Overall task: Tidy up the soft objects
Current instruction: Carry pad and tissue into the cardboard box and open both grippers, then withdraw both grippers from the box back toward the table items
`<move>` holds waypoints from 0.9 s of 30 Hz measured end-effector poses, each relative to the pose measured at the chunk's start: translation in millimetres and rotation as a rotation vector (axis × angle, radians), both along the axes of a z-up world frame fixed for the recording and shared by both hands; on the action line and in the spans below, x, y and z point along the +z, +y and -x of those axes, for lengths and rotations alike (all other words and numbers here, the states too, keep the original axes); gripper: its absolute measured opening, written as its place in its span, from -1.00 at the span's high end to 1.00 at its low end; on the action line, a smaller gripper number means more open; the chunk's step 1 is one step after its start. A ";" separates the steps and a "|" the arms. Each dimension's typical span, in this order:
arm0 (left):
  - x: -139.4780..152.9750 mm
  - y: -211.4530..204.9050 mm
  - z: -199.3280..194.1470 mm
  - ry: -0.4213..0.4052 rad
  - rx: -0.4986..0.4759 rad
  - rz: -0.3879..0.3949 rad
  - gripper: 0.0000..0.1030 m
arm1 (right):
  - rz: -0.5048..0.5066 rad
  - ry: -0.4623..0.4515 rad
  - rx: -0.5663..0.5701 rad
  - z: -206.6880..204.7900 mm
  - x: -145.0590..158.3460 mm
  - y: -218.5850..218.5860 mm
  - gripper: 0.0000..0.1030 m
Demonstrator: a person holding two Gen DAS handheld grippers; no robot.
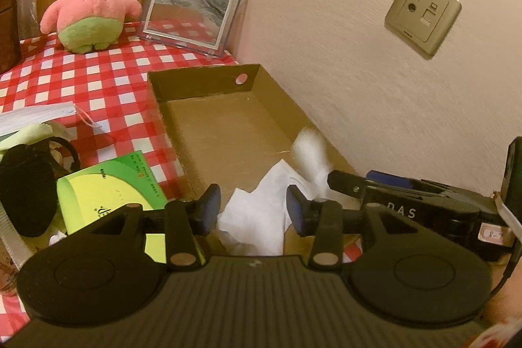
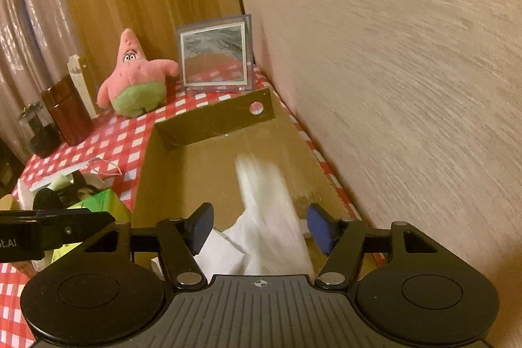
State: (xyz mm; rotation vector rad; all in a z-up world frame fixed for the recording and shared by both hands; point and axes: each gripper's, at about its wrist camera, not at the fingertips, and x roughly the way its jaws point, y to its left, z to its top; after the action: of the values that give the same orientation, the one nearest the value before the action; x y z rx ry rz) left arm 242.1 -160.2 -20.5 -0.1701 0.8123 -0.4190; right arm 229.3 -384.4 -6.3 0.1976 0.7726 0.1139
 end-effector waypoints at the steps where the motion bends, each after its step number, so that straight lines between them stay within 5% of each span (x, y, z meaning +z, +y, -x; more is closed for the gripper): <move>1: -0.2 1.0 0.5 -0.001 0.004 -0.001 0.16 | 0.003 0.003 0.000 -0.4 0.1 0.6 -0.23; 27: 45.1 48.2 70.8 -0.063 0.104 0.011 -0.25 | 0.072 -0.015 0.080 61.4 54.3 49.3 -0.23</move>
State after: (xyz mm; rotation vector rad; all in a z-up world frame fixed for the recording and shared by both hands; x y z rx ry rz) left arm 171.3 -111.9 24.6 -0.2079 0.7364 -0.3291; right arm 167.9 -335.1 48.0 0.0978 0.7688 0.1631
